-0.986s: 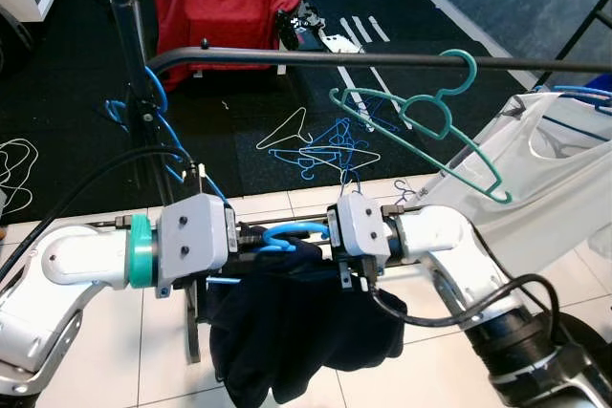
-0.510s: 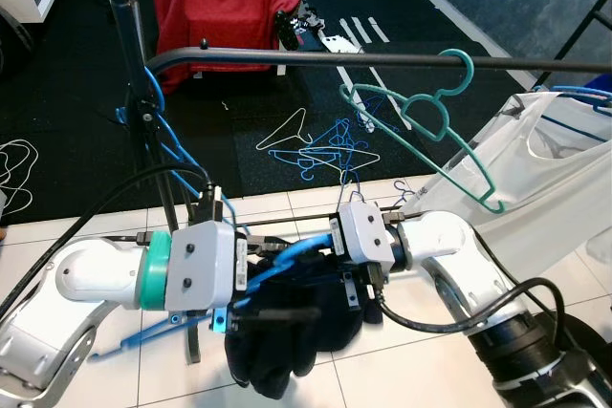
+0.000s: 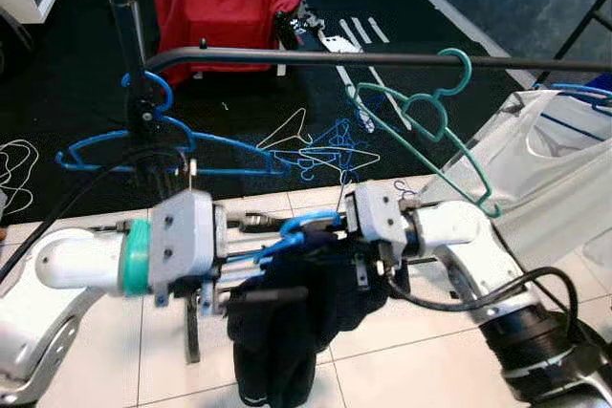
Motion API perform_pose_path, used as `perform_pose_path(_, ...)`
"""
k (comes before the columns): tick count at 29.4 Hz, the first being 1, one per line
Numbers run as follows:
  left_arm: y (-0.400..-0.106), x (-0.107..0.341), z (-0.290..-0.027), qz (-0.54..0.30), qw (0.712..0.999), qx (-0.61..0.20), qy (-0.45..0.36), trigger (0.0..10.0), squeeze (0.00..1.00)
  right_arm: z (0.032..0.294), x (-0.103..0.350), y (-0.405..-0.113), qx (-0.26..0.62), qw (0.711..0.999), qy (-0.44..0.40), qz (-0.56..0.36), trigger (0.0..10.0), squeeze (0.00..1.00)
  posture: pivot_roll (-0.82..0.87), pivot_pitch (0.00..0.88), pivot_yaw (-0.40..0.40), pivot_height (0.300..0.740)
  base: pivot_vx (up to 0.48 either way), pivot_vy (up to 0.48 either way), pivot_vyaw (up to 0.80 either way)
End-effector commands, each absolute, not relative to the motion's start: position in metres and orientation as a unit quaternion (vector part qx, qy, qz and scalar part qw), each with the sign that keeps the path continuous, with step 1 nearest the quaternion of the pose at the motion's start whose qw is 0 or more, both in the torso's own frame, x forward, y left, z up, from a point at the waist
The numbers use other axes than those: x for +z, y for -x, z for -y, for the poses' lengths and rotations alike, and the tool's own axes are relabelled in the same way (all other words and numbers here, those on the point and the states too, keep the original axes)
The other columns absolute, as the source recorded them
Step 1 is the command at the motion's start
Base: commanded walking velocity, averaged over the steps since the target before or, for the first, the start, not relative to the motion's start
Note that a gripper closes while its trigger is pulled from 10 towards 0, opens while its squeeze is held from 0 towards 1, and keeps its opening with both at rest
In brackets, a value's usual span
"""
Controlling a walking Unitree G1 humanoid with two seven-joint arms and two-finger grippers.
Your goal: Hang hanger
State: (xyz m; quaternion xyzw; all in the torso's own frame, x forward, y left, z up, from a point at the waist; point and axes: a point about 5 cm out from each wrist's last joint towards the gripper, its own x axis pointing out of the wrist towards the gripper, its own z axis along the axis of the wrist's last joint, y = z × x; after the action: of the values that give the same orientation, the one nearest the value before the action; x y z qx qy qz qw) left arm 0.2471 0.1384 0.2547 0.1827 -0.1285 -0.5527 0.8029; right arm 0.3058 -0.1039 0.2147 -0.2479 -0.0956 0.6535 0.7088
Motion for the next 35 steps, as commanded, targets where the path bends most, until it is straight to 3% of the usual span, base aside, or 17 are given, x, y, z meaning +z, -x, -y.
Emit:
perform_pose_path(1,-0.253,0.267,-0.146,0.138,0.835,-0.518,-0.128,10.0,0.0,0.112,0.228,-0.312,0.624,0.733,0.242,0.119,0.0,0.0,0.01,0.076,0.016,0.74,0.0,0.0,0.0)
perform_pose_path(2,-0.253,0.267,-0.146,0.138,0.835,-0.518,-0.128,10.0,0.0,0.112,0.228,-0.312,0.624,0.733,0.242,0.119,0.0,0.0,0.01,0.076,0.016,0.74,0.0,0.0,0.0)
perform_pose_path(4,-0.256,0.289,-0.156,0.16,0.86,-0.484,-0.03,10.0,0.0,0.12,0.236,-0.318,0.593,0.759,0.235,0.131,0.0,0.0,0.01,0.081,0.018,0.74,0.0,0.0,0.0)
perform_pose_path(12,-0.246,0.3,-0.175,0.171,0.864,-0.472,0.036,10.0,0.0,0.13,0.241,-0.319,0.586,0.764,0.238,0.129,0.0,0.0,0.01,0.086,0.014,0.74,0.0,0.0,0.0)
perform_pose_path(16,-0.22,0.263,-0.171,0.104,0.857,-0.501,-0.053,10.0,0.0,0.133,0.258,-0.316,0.6,0.751,0.239,0.134,0.0,0.0,0.01,0.092,0.011,0.74,0.0,0.0,0.0)
perform_pose_path(23,-0.216,0.243,-0.157,0.086,0.873,-0.476,-0.064,10.0,0.0,0.137,0.275,-0.322,0.603,0.747,0.246,0.138,0.0,0.0,-0.01,0.097,-0.002,0.74,0.0,0.0,0.0)
perform_pose_path(27,-0.206,0.227,-0.152,0.041,0.853,-0.507,-0.113,10.0,0.0,0.14,0.284,-0.328,0.6,0.745,0.256,0.137,0.0,0.0,0.0,0.099,-0.009,0.74,0.0,0.0,0.0)
perform_pose_path(29,-0.205,0.209,-0.154,-0.002,0.854,-0.5,-0.144,10.0,0.0,0.137,0.298,-0.327,0.606,0.739,0.252,0.152,0.0,0.0,0.0,0.101,-0.003,0.74,0.0,0.0,0.0)
perform_pose_path(33,-0.208,0.199,-0.155,-0.01,0.86,-0.485,-0.159,10.0,0.0,0.135,0.31,-0.321,0.617,0.729,0.244,0.167,0.0,0.0,-0.01,0.102,-0.003,0.74,0.0,0.0,0.0)
perform_pose_path(35,-0.213,0.193,-0.155,0.0,0.871,-0.461,-0.168,10.0,0.0,0.134,0.319,-0.31,0.641,0.71,0.236,0.172,0.0,0.0,-0.01,0.103,0.002,0.74,0.0,0.0,0.0)
